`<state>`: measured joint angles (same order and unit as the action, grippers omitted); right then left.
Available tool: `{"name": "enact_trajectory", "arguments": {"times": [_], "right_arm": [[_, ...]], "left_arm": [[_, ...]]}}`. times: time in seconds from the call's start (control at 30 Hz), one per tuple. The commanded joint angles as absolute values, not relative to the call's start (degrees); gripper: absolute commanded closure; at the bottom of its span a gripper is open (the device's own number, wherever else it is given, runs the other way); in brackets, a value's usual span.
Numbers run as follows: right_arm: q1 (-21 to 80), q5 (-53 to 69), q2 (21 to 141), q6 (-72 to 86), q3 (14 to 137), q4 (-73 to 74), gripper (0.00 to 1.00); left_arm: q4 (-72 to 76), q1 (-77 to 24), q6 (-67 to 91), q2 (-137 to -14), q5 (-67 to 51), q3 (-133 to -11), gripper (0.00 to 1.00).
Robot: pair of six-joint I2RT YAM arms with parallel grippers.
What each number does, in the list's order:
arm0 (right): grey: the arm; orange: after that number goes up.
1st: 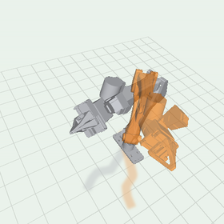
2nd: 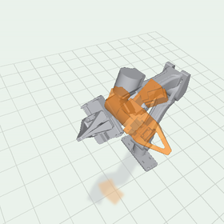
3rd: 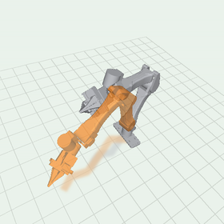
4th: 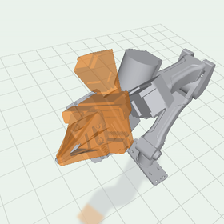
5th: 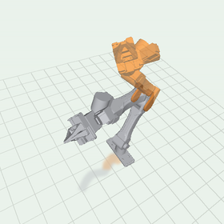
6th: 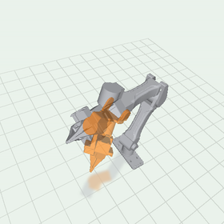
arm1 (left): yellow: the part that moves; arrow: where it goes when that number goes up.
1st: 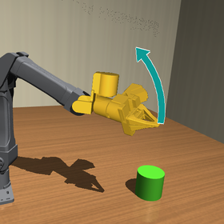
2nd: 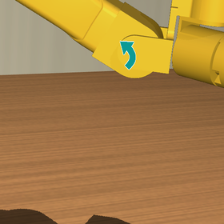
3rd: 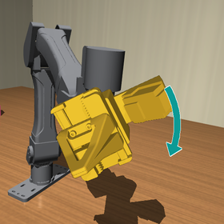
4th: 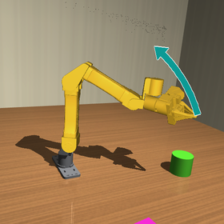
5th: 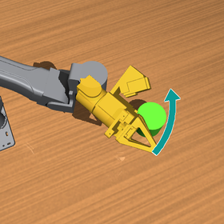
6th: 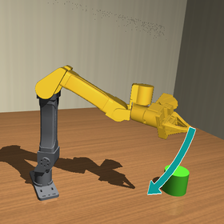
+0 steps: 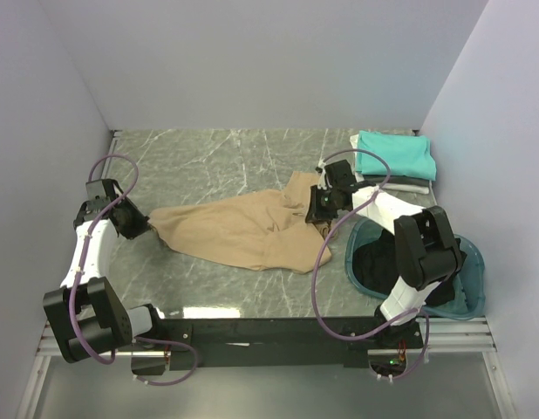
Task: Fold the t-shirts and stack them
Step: Flatten the tshirt out
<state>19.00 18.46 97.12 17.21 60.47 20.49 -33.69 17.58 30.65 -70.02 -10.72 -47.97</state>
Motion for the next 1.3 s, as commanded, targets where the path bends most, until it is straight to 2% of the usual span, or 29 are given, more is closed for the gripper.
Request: {"name": "enact_trajectory", "arguments": {"times": [0.0,0.03,0.23,0.53,0.83,0.97,1.1,1.2,1.27], "right_arm": [[19.25,18.72,96.51,16.35,62.67,21.79,0.83],[19.25,18.20,95.98,16.43,62.67,22.23,0.87],[19.07,15.12,93.96,16.35,62.93,23.90,0.99],[18.02,4.49,88.77,18.02,71.26,33.03,1.00],[14.42,3.51,89.02,18.72,81.37,36.91,1.00],[13.36,3.25,92.89,18.72,94.00,39.46,1.00],[12.48,4.30,99.82,19.25,108.25,42.79,1.00],[11.69,5.88,106.05,20.30,123.44,46.39,1.00],[10.73,6.94,109.49,21.97,137.76,48.51,1.00]], "left_arm": [[-33.31,17.67,29.80,-70.05,-11.43,-49.48,0.99],[-33.31,17.58,29.88,-70.05,-11.34,-49.48,0.99],[-33.13,17.58,29.79,-70.22,-11.60,-49.48,0.99],[-33.75,17.67,29.53,-70.66,-11.07,-51.50,0.99],[-31.38,17.58,32.96,-73.64,-14.50,-55.80,0.99],[-31.02,17.58,34.45,-77.60,-16.17,-62.21,0.99],[-31.47,17.67,36.20,-82.70,-18.19,-75.21,0.99],[-30.76,17.58,39.28,-88.22,-19.42,-85.84,0.99],[-31.81,17.49,41.64,-90.69,-20.30,-95.30,0.99]]}}
